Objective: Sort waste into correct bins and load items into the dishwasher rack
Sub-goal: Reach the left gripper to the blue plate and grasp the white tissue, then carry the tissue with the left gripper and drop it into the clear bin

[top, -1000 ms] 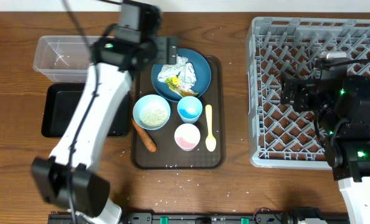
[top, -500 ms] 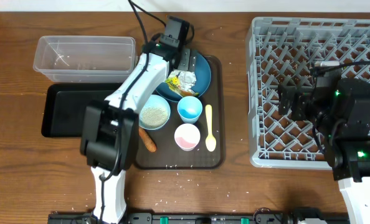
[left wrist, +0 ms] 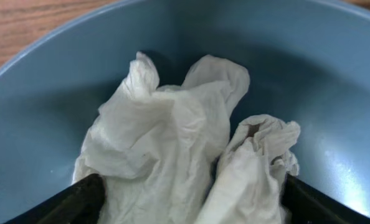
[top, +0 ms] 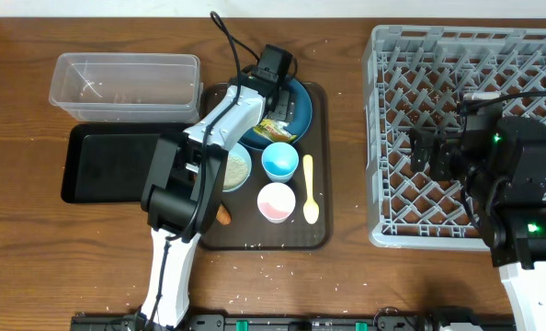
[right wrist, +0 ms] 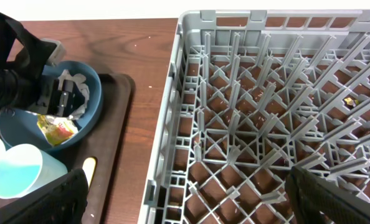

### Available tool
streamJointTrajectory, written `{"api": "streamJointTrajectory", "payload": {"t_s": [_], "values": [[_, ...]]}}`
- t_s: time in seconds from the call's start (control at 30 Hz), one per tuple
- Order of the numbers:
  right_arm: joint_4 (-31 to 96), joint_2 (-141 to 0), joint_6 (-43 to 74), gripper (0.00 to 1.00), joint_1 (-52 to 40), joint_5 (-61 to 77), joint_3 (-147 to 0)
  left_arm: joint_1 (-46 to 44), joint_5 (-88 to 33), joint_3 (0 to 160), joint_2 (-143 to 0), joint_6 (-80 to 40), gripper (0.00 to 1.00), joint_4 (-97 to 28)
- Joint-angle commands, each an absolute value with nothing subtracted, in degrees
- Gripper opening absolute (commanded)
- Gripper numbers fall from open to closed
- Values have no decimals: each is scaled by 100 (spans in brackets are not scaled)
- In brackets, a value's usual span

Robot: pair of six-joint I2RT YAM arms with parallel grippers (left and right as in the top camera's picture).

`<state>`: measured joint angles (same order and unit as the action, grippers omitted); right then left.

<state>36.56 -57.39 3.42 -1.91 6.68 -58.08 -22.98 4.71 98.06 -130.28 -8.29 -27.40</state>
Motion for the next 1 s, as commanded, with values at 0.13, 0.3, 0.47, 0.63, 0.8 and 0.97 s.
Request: {"api": "streamJointTrajectory", "payload": {"t_s": [0.13,0.3,0.47,0.63,0.8,0.97], "values": [[3671,-5739,381,99,-266,709,-5913,-2296,497,9880,-13218,-821,26,-2716],[3671,-5739,379,99,-266,709,-5913,-2290,495,9883,-13008,-829,6,-2801],[3662,-5739,379,99,-266,687,-5913,-2185,497,9935,-12245,-1094,6,-2982],[3660,-5739,379,99,-266,690,-5913,-1741,499,9935,-11209,-1538,6,-3153],[3642,-5739,381,99,-266,690,-5913,-996,740,9935,-10790,-1678,6,-3341],[3623,-5739,384,99,-266,692,-5913,-134,1164,9841,-11017,-2340,6,-3256]]}}
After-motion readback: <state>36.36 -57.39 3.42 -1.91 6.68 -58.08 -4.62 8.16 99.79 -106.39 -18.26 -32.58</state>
